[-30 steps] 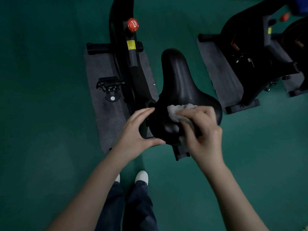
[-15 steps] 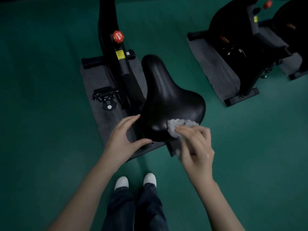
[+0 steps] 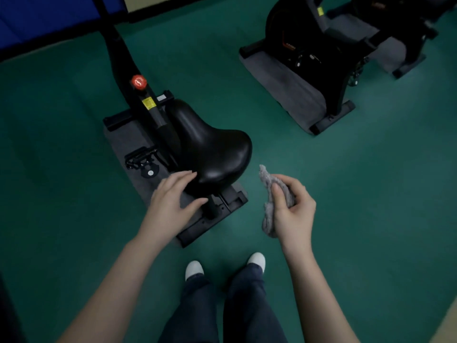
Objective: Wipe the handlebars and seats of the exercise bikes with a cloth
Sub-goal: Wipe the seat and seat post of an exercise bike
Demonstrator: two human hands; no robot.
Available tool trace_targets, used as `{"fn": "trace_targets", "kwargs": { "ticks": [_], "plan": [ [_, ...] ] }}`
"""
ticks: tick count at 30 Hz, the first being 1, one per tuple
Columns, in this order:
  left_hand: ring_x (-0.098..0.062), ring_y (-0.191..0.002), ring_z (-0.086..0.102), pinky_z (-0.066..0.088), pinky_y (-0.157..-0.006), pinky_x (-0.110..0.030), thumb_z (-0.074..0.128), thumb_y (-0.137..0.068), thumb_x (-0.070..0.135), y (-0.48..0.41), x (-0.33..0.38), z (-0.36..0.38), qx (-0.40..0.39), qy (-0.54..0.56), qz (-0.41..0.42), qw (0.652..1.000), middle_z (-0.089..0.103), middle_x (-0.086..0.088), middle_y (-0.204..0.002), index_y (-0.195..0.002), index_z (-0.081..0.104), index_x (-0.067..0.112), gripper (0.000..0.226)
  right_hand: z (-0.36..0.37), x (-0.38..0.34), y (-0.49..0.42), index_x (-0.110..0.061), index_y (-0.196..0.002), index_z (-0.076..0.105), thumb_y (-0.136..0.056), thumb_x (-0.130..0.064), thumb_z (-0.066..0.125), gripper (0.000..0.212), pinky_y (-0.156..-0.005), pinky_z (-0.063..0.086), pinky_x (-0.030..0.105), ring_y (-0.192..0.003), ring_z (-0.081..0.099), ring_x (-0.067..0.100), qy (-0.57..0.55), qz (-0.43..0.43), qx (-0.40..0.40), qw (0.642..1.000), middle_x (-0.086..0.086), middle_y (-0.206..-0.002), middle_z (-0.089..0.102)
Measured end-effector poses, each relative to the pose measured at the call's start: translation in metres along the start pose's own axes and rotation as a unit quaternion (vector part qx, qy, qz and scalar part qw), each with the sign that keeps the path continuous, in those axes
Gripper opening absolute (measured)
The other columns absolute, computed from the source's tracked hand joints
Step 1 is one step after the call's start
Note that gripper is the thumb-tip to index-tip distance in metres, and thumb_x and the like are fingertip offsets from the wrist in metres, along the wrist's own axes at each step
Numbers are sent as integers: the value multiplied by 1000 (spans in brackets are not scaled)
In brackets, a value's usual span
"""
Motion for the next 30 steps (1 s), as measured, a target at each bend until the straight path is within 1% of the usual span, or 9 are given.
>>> {"fn": "trace_targets", "kwargs": {
  "ticks": [2, 4, 6, 8, 13, 20, 24, 28, 30],
  "plan": [
    [-16, -129, 40, 31, -110, -41, 65, -84, 40, 1, 18, 3, -16, -48, 24, 998, 47, 7, -137, -135, 50, 19, 57, -15, 0, -2, -19, -93, 70, -89, -5, 61, 17, -90, 48, 28, -94, 63, 13, -12, 15, 5, 1000, 11, -100, 67],
    [-14, -130, 37, 28, -108, -36, 59, -87, 45, 1, 35, 11, -31, -99, 47, 993, 45, 8, -139, -137, 48, 21, 57, -34, 4, -7, -19, -94, 70, -89, -5, 61, 17, -92, 49, 32, -95, 63, 16, -14, 21, 7, 1000, 10, -100, 67],
    [-15, -130, 35, 27, -107, -36, 55, -89, 48, 1, 53, 22, -45, -146, 62, 986, 43, 7, -140, -139, 46, 20, 57, -55, 11, -13, -17, -94, 70, -89, -4, 61, 16, -92, 49, 35, -96, 63, 19, -20, 34, 9, 999, 9, -99, 68],
    [-17, -131, 35, 27, -108, -37, 53, -90, 48, -1, 73, 36, -53, -178, 69, 980, 43, 5, -142, -140, 45, 18, 58, -80, 20, -22, -17, -92, 70, -89, -4, 61, 16, -90, 50, 35, -96, 63, 19, -32, 50, 17, 998, 5, -97, 69],
    [-16, -134, 33, 23, -111, -35, 48, -91, 52, -9, 132, 84, -72, -214, 82, 971, 43, 4, -143, -141, 43, 18, 61, -150, 44, -49, -19, -89, 68, -90, -4, 60, 16, -79, 48, 20, -82, 62, 3, -47, 69, 28, 996, -10, -87, 69],
    [-16, -135, 32, 19, -111, -32, 44, -92, 55, -26, 239, 181, -121, -227, 121, 959, 40, 4, -146, -142, 40, 19, 62, -255, 85, -82, -14, -91, 70, -90, -7, 61, 12, -73, 48, 15, -79, 62, 2, -46, 88, 40, 994, -11, -84, 69],
    [-17, -135, 32, 18, -111, -32, 43, -92, 55, -32, 293, 221, -144, -233, 152, 950, 40, 3, -146, -142, 40, 18, 62, -308, 106, -91, -16, -89, 70, -90, -7, 61, 12, -74, 49, 18, -78, 62, 2, -42, 109, 64, 991, -12, -82, 69],
    [-17, -138, 29, 15, -112, -32, 42, -92, 56, -45, 328, 247, -176, -244, 173, 938, 36, 2, -149, -143, 38, 19, 63, -350, 124, -98, -18, -88, 70, -90, -8, 61, 13, -77, 51, 27, -79, 63, 7, -54, 140, 110, 983, -10, -83, 69],
    [-18, -139, 28, 16, -113, -33, 43, -92, 55, -57, 342, 255, -184, -247, 179, 934, 34, 2, -150, -143, 37, 19, 63, -366, 131, -103, -21, -86, 69, -89, -9, 62, 15, -76, 50, 27, -78, 62, 7, -65, 156, 133, 977, -9, -83, 69]
  ]
}}
Point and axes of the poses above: each hand's wrist, its own y-axis away from the middle knuckle, its own z-axis out of the palm, x = y × z, the point moved 2 cm from there along -y, towards the middle knuckle
